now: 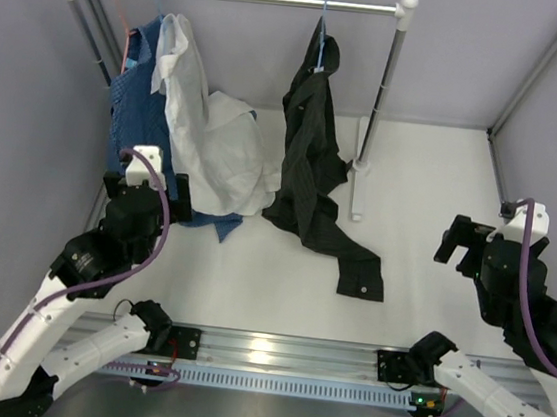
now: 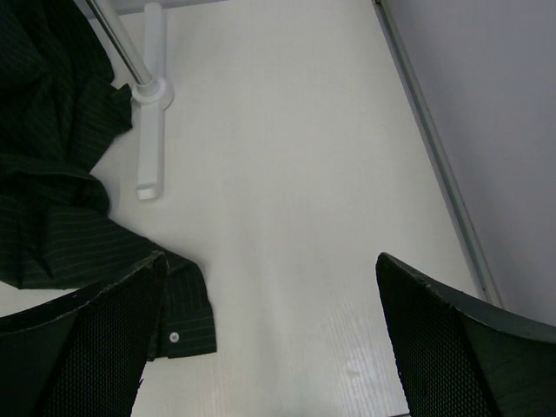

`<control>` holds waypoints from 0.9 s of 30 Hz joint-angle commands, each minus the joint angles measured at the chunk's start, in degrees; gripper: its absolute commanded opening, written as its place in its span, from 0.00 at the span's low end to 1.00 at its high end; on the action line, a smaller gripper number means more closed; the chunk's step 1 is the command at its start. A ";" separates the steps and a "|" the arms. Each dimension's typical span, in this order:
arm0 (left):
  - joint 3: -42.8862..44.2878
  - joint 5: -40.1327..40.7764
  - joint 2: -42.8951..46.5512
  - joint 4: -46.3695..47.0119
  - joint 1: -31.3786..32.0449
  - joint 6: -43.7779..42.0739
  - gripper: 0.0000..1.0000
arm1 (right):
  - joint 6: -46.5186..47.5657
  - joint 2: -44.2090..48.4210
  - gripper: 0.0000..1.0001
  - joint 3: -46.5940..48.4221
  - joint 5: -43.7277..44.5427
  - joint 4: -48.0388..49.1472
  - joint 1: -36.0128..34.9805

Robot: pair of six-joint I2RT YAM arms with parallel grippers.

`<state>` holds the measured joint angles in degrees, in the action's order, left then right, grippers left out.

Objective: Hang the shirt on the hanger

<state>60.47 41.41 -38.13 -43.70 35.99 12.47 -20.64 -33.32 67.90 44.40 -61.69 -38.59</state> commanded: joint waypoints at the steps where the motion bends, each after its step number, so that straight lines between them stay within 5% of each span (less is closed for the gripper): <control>1: -1.40 -0.45 -2.30 4.41 -0.22 2.73 0.98 | -0.27 -0.16 0.99 0.40 2.00 -2.38 0.27; 27: -3.51 -6.34 8.07 1.69 -2.06 -0.08 0.98 | 0.25 4.14 0.99 -0.13 -1.51 -2.03 0.18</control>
<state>57.45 36.25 -30.61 -41.93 34.20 12.95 -20.67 -29.34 67.48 43.35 -62.83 -38.59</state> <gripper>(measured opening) 0.982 0.993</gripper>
